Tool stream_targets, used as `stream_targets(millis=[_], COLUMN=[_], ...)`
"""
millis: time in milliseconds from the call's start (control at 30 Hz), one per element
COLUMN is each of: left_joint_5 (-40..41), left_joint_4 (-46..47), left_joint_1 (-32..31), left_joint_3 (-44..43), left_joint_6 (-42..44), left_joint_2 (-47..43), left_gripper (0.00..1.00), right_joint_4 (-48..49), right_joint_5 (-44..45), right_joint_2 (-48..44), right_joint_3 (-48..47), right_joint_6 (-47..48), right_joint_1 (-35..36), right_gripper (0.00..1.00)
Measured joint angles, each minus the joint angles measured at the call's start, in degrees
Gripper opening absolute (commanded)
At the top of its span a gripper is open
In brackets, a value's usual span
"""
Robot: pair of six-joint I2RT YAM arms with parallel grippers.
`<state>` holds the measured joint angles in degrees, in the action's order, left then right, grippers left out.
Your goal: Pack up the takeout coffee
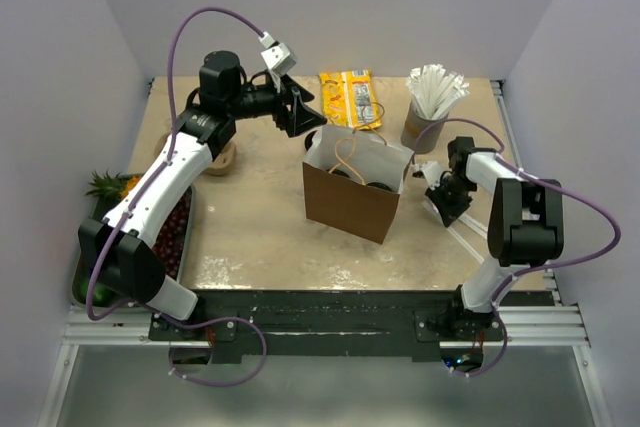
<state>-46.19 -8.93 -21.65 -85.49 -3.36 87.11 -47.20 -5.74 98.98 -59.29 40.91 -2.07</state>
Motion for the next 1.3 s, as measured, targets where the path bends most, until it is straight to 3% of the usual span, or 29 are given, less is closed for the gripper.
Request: stream_targets(millis=[233,500,600,767,1000,1133,1300], left_joint_5=[0.0,0.0,0.0,0.0,0.22,0.28,0.48], left_joint_4=[0.0,0.57,0.81,0.76,0.74,0.72,0.66], left_joint_1=[0.0,0.0,0.0,0.04,0.33,0.39,0.76], left_joint_3=[-0.07,-1.11,-1.2,-1.2,-1.2,-1.2,-1.2], left_joint_6=[-0.04,-0.07,-0.09,-0.11,-0.09,-0.09,-0.04], left_joint_2=[0.02,0.2,0.2,0.2,0.2,0.13,-0.11], left_gripper=[0.79,0.79,0.79,0.79,0.8,0.8,0.8], right_joint_4=[-6.58,-13.64,-10.51,0.98,13.99,15.32,7.08], right_joint_5=[-3.56,-19.76,-28.89,-40.19,-45.83,-45.07,-43.54], right_joint_2=[-2.67,-15.54,-22.29,-29.9,-25.9,-20.63,-16.98], right_joint_3=[-5.18,-36.48,-41.05,-40.04,-40.83,-40.11,-38.97], right_joint_6=[-3.39,-7.56,-12.72,-27.26,-40.41,-40.7,-33.59], right_joint_1=[0.2,0.2,0.26,4.24,10.75,12.87,14.95], right_gripper=[0.0,0.0,0.0,0.0,0.0,0.44,0.48])
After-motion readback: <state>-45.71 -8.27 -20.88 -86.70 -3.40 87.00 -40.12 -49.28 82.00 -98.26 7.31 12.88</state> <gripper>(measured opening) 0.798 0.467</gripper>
